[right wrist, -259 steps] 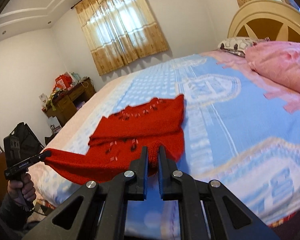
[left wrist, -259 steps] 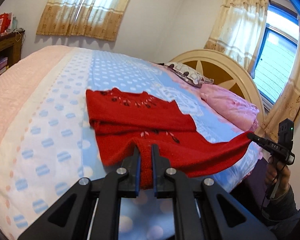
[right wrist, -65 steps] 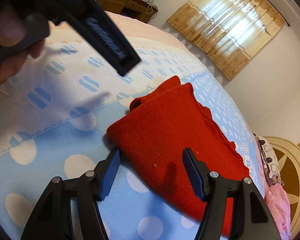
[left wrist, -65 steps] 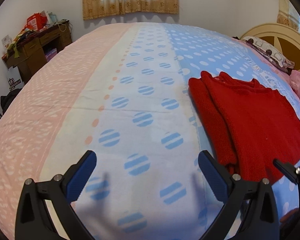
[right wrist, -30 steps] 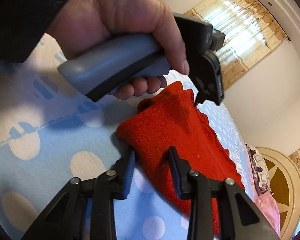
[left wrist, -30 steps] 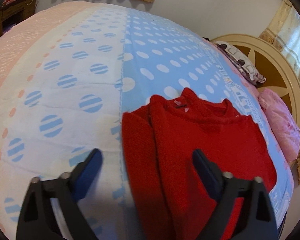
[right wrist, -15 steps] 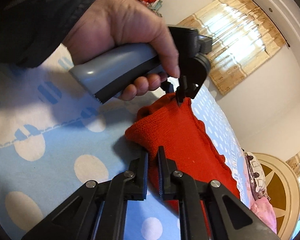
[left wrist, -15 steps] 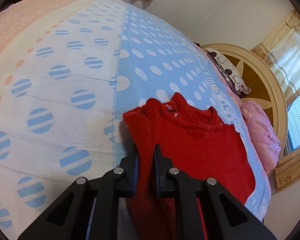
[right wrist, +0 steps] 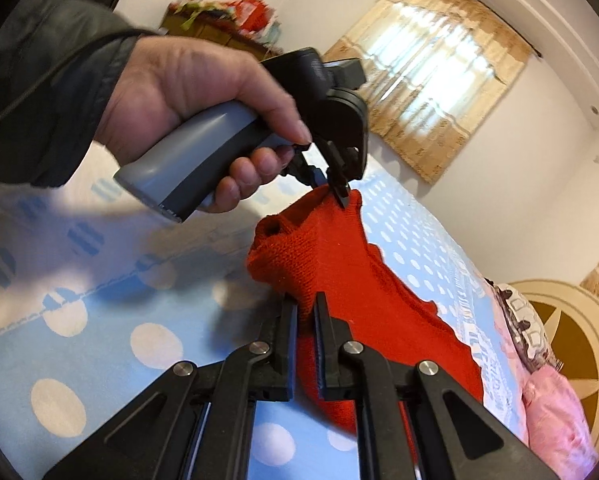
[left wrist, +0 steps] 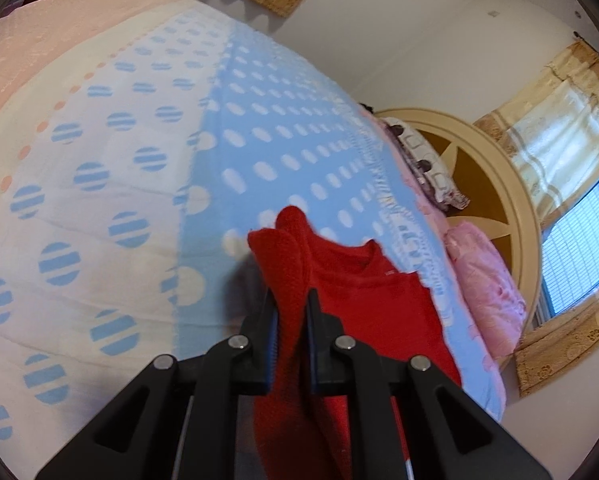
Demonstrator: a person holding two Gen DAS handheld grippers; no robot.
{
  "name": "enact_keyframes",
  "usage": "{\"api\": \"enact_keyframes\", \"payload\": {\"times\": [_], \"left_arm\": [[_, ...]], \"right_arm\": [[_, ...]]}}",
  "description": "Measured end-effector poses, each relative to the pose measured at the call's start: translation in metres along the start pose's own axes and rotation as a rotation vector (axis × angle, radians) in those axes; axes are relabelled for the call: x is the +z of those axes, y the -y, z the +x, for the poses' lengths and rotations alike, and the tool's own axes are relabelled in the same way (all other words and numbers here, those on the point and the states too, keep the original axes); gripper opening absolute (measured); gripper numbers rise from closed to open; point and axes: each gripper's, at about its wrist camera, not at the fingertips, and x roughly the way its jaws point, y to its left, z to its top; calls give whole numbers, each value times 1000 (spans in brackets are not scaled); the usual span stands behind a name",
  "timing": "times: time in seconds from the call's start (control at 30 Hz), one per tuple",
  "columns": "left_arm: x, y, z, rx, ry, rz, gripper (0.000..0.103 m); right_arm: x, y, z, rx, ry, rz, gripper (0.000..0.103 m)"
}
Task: Fold small clothes
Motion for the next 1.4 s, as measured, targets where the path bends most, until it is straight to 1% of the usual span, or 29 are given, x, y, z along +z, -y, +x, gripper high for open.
{"api": "enact_keyframes", "payload": {"times": [0.13,0.27,0.83,1.17,1.4], "left_arm": [[5,17,-1,-46,16,-2,12],[8,34,1,-72,30,14,12],[14,104,25,-121,28,99,12],[12,148,53,-150,1,136,12],[7,177,78,-163,-35,181,12]], "right_arm": [[-4,14,-5,-14,17,56,6],[-11,26,-7,-25,24,111,6],[-42,89,-13,-70,12,322,6],[-64,123,-22,-101,-3,422,6],[-83,141,-25,-118,-35,488,6]]}}
